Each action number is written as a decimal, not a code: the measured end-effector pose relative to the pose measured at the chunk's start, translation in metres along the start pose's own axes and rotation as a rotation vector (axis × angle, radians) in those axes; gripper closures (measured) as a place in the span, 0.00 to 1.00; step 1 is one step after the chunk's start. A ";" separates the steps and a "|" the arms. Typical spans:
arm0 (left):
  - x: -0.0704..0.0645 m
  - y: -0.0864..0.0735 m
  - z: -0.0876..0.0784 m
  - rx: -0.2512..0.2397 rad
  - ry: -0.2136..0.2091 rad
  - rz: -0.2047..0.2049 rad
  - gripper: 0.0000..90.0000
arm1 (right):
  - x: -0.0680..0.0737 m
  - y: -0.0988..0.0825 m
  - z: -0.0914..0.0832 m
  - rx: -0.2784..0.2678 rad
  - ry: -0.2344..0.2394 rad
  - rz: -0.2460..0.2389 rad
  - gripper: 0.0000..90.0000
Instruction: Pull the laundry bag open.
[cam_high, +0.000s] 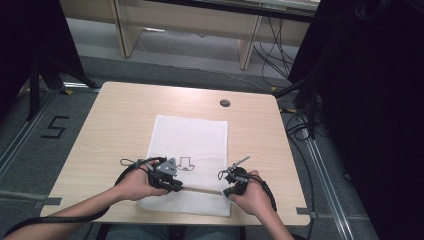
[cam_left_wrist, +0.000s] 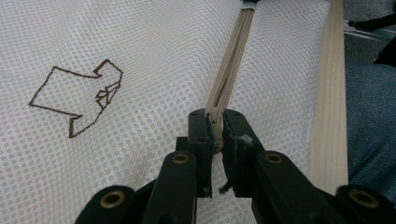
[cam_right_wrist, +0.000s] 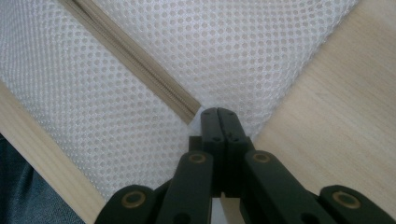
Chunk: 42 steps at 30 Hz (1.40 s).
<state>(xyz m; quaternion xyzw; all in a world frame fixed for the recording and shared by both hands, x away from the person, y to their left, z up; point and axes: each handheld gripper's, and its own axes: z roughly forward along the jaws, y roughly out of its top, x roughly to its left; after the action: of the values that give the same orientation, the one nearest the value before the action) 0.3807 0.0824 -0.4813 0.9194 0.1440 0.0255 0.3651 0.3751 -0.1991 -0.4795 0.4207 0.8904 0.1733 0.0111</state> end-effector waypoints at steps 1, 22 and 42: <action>0.000 0.000 0.000 -0.007 -0.001 -0.011 0.91 | 0.000 0.000 0.000 0.000 0.001 0.001 1.00; 0.008 -0.016 -0.016 0.003 0.033 -0.021 0.91 | 0.000 0.001 0.000 -0.009 -0.011 -0.023 1.00; 0.010 -0.024 -0.019 0.010 0.043 -0.037 0.91 | 0.001 0.000 0.000 -0.007 -0.010 -0.008 1.00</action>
<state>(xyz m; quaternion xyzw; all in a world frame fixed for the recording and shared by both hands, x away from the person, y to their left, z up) 0.3815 0.1146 -0.4837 0.9176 0.1688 0.0380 0.3579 0.3746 -0.1987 -0.4793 0.4178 0.8915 0.1742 0.0180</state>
